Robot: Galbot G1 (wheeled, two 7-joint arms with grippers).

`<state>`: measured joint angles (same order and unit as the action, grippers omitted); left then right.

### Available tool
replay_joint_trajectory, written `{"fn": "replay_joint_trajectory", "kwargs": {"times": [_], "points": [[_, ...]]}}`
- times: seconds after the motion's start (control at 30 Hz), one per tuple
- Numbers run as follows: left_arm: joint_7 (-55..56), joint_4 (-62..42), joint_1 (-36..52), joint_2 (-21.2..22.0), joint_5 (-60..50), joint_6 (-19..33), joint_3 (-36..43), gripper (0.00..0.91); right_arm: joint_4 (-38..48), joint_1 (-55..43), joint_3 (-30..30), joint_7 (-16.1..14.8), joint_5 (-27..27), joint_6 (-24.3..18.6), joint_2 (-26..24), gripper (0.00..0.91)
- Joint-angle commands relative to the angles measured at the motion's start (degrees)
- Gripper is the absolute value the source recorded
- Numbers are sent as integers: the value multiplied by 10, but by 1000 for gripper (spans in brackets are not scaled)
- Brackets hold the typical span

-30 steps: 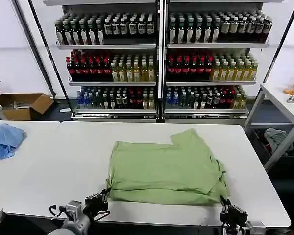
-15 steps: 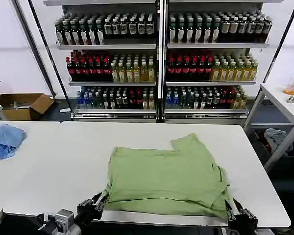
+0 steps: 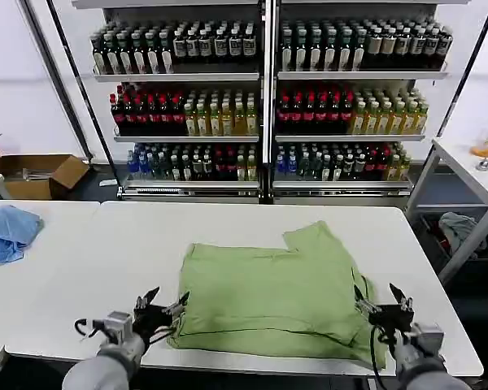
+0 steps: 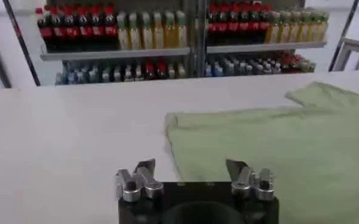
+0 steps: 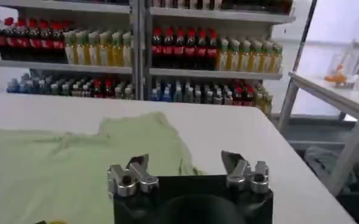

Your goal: Fold and organize the clothes.

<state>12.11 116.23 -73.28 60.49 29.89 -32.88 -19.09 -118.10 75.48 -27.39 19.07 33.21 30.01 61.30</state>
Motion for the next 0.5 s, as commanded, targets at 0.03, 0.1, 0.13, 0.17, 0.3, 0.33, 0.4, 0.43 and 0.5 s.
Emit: {"fn": "replay_joint_trajectory", "kwargs": {"times": [0.03,0.1,0.13,0.17,0.3,0.33,0.4,0.43,0.5], "points": [[6,-227,248,28,-58,-1,125,907,177,-251,116,37,75,31,-8,907],[6,-261,278,36,-52,-2,140,907,214,-287,136,35,81,31,-2,907],[7,-268,285,38,-50,-2,144,907,222,-295,141,35,82,31,0,907],[7,-282,298,43,-44,-1,152,907,243,-311,149,34,81,31,6,907],[6,-318,329,57,-35,-1,170,907,312,-349,169,31,80,31,26,907],[6,-324,335,59,-33,-1,171,907,322,-356,173,30,80,31,31,907],[6,-341,348,66,-29,-1,178,907,362,-377,181,23,75,31,42,907],[6,-350,352,69,-28,-1,180,907,371,-383,182,21,74,31,45,907],[6,-363,360,73,-25,0,183,907,406,-405,187,17,73,31,55,907]]}}
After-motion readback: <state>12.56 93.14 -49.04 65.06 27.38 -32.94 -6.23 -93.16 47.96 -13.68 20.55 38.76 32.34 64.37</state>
